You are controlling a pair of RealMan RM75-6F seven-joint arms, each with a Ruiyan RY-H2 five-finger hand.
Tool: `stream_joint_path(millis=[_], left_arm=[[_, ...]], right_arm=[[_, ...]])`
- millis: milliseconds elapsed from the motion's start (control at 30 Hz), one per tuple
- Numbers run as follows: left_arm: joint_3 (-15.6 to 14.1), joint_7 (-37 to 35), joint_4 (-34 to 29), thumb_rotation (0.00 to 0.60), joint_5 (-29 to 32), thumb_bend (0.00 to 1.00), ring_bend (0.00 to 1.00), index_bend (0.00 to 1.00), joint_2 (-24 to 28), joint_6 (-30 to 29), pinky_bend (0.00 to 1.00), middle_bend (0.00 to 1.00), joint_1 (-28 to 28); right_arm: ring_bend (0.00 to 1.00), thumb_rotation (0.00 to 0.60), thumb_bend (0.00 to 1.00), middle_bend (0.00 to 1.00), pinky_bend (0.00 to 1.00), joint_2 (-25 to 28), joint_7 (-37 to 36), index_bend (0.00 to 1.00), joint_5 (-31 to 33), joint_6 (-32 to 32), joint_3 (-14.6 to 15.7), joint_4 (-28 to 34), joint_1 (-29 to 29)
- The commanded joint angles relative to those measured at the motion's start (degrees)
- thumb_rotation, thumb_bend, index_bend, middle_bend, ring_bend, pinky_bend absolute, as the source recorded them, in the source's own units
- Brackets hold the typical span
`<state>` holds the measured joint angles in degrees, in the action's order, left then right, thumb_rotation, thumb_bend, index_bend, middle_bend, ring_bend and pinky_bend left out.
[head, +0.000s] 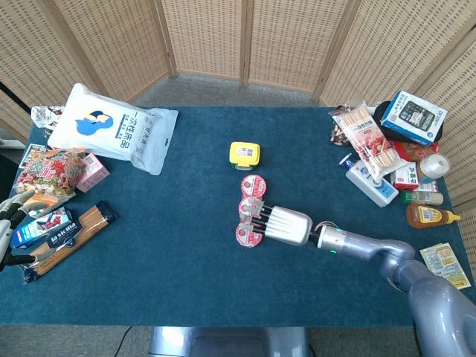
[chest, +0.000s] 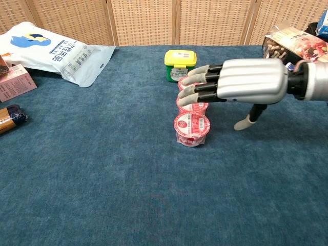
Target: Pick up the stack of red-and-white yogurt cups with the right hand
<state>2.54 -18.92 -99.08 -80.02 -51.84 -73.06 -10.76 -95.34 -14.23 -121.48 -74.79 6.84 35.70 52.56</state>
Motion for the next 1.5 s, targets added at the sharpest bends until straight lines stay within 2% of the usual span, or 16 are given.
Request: stream_joint_path(millis=[33, 400, 467, 533, 567, 600, 667, 733, 767, 833, 1000, 1200, 1500], left_arm=[[0.1, -0.3, 0.1, 0.6, 0.1, 0.0, 0.0, 0.22, 0.0, 0.2, 0.0, 0.0, 0.0], [0.4, -1.9, 0.9, 0.6, 0.5, 0.0, 0.0, 0.23, 0.3, 0.6, 0.0, 0.0, 0.1], [0.5, -2.3, 1.0, 0.6, 0.4, 0.0, 0.0, 0.23, 0.4, 0.5, 0.0, 0.0, 0.2], [0.5, -2.7, 1.1, 0.6, 0.3, 0.0, 0.0, 0.23, 0.5, 0.4, 0.0, 0.0, 0.3], [0.5, -2.9, 1.1, 0.6, 0.2, 0.0, 0.0, 0.23, 0.5, 0.4, 0.0, 0.0, 0.3], [0.5, -3.0, 1.1, 0.6, 0.1, 0.0, 0.0, 0.23, 0.6, 0.4, 0.0, 0.0, 0.3], [0.5, -3.2, 1.1, 0.6, -0.1, 0.0, 0.0, 0.22, 0.6, 0.3, 0.0, 0.0, 0.3], [0.5, -3.4, 1.1, 0.6, -0.4, 0.0, 0.0, 0.22, 0.7, 0.2, 0.0, 0.0, 0.4], [0.5, -3.4, 1.1, 0.6, -0.5, 0.0, 0.0, 0.22, 0.7, 0.1, 0.0, 0.0, 0.4], [0.4, -3.6, 1.1, 0.6, -0.7, 0.0, 0.0, 0.23, 0.8, -0.1, 0.0, 0.0, 0.5], [0.5, -3.9, 1.2, 0.6, -0.9, 0.0, 0.0, 0.23, 0.8, -0.3, 0.0, 0.0, 0.7], [0.6, -3.9, 1.4, 0.6, -0.8, 0.0, 0.0, 0.23, 0.7, -0.2, 0.0, 0.0, 0.6], [0.2, -7.5, 2.2, 0.6, -2.8, 0.0, 0.0, 0.23, 0.9, 0.0, 0.0, 0.0, 0.4]], right_arm=[[0.0, 0.6, 0.13, 0.0, 0.0, -1.4, 0.6, 0.0, 0.4, 2.5, 0.8, -1.4, 2.2], [0.0, 0.6, 0.13, 0.0, 0.0, -3.9, 4.0, 0.01, 1.6, 7.2, 3.4, -4.3, 5.8], [0.0, 0.6, 0.15, 0.0, 0.0, -4.2, 5.1, 0.03, 1.8, 7.6, 4.0, -4.4, 6.0], [0.0, 0.6, 0.17, 0.01, 0.0, -4.4, 6.5, 0.16, 1.7, 7.7, 4.6, -4.5, 6.2], [0.0, 0.6, 0.18, 0.03, 0.0, -4.4, 6.8, 0.22, 1.7, 7.6, 4.9, -4.4, 6.2], [0.0, 0.6, 0.2, 0.11, 0.0, -4.5, 6.9, 0.32, 1.7, 7.4, 5.1, -4.2, 6.3], [0.05, 0.6, 0.25, 0.3, 0.04, -4.4, 6.4, 0.46, 1.7, 7.1, 5.8, -3.9, 6.4], [0.23, 0.6, 0.29, 0.49, 0.19, -4.3, 6.3, 0.55, 1.8, 6.5, 6.3, -3.7, 6.3], [0.31, 0.6, 0.31, 0.55, 0.26, -4.2, 6.2, 0.57, 1.9, 6.4, 6.5, -3.5, 6.2], [0.45, 0.6, 0.33, 0.61, 0.39, -3.8, 6.5, 0.6, 2.1, 6.0, 7.0, -3.1, 6.1], [0.51, 0.6, 0.34, 0.64, 0.45, -2.1, 7.9, 0.63, 2.6, 5.3, 7.7, -1.0, 5.7], [0.54, 0.6, 0.35, 0.65, 0.47, 4.4, 11.8, 0.63, 3.4, 2.6, 7.2, 7.2, 5.6], [0.55, 0.6, 0.35, 0.65, 0.49, 20.0, 24.8, 0.64, 5.1, 3.7, 4.9, 29.9, 5.9]])
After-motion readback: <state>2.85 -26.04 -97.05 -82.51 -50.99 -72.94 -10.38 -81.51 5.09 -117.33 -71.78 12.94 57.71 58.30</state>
